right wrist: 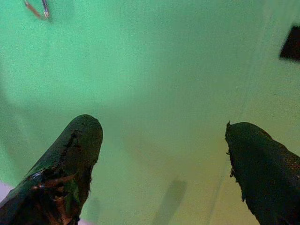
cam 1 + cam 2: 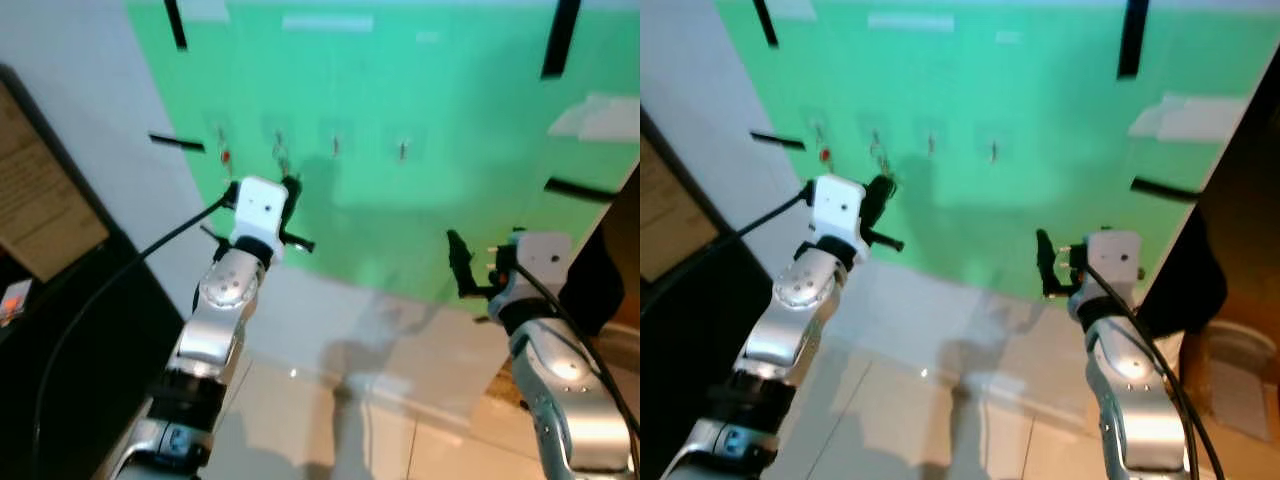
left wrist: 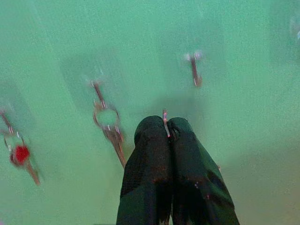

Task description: Hang keys on a hook

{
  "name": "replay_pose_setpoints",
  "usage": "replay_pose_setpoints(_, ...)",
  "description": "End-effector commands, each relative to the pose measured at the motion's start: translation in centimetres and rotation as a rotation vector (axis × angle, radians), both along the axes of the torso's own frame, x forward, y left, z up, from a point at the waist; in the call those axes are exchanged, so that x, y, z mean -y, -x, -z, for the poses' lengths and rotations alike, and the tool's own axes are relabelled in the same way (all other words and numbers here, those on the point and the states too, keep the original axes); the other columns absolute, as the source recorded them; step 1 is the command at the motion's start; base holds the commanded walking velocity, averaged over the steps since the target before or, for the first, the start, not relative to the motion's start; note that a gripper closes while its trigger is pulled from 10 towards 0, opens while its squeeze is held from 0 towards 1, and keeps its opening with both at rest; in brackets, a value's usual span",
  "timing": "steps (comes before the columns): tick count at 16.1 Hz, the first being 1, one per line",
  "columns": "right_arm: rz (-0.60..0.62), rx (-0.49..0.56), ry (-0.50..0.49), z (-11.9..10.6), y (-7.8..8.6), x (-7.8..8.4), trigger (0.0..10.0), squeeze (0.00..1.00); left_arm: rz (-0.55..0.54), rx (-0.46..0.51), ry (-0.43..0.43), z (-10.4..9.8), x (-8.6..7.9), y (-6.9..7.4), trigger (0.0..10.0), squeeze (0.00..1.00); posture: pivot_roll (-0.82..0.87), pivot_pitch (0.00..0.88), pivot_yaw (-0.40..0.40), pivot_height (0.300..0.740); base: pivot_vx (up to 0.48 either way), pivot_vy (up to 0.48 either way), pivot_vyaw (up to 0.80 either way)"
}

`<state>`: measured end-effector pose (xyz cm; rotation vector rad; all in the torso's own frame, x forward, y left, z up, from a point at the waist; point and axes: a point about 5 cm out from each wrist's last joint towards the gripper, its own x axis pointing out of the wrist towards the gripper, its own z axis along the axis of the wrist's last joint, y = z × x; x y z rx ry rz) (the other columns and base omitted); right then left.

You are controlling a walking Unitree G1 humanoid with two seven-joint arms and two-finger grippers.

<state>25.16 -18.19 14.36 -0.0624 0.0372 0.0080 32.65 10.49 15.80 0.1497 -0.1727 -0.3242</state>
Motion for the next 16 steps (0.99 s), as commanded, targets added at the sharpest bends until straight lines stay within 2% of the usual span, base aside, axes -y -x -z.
replay_pose_setpoints(1,-0.006,-0.011,-0.042,0.1,0.1,-0.5,10.0,0.0,-0.02,0.002,-0.013,-0.1,-1.0,-0.2,10.0,0.0,-0.2,0.0,0.081,0.74,0.304,0.0,-0.8)
replay_pose_setpoints(3,-0.003,0.003,-0.031,0.0,0.3,-0.3,10.0,0.0,0.003,0.003,-0.011,-0.1,-0.8,-0.1,10.0,0.0,-0.2,0.0,0.084,0.74,0.306,0.0,-0.8)
replay_pose_setpoints(7,-0.053,0.009,-0.021,-0.1,0.7,-0.6,10.0,0.0,0.039,0.029,-0.005,-0.4,-0.2,0.0,10.0,0.0,-0.21,0.0,0.086,0.74,0.152,0.0,0.0)
replay_pose_setpoints(9,-0.106,-0.008,0.006,0.1,1.1,-0.8,10.0,0.0,0.08,0.086,-0.051,-1.1,0.5,0.2,10.0,0.0,-0.21,0.0,0.08,0.74,0.0,0.0,0.0)
replay_pose_setpoints(11,-0.11,-0.012,0.005,0.2,1.3,-0.6,10.0,0.0,0.166,0.148,-0.158,-1.8,2.0,0.4,10.0,0.0,-0.21,0.0,0.076,0.74,0.0,0.0,0.0)
replay_pose_setpoints(13,-0.111,-0.011,0.003,0.0,1.3,-0.4,10.0,0.0,0.179,0.202,-0.181,-2.7,2.8,0.1,10.0,0.0,-0.21,0.0,0.07,0.74,0.0,0.0,0.0)
replay_pose_setpoints(16,-0.13,-0.004,-0.007,-0.2,1.3,-0.5,10.0,0.0,0.157,0.303,-0.324,-3.6,3.7,-1.1,10.0,0.0,-0.22,0.0,0.065,0.74,0.0,0.0,0.0)
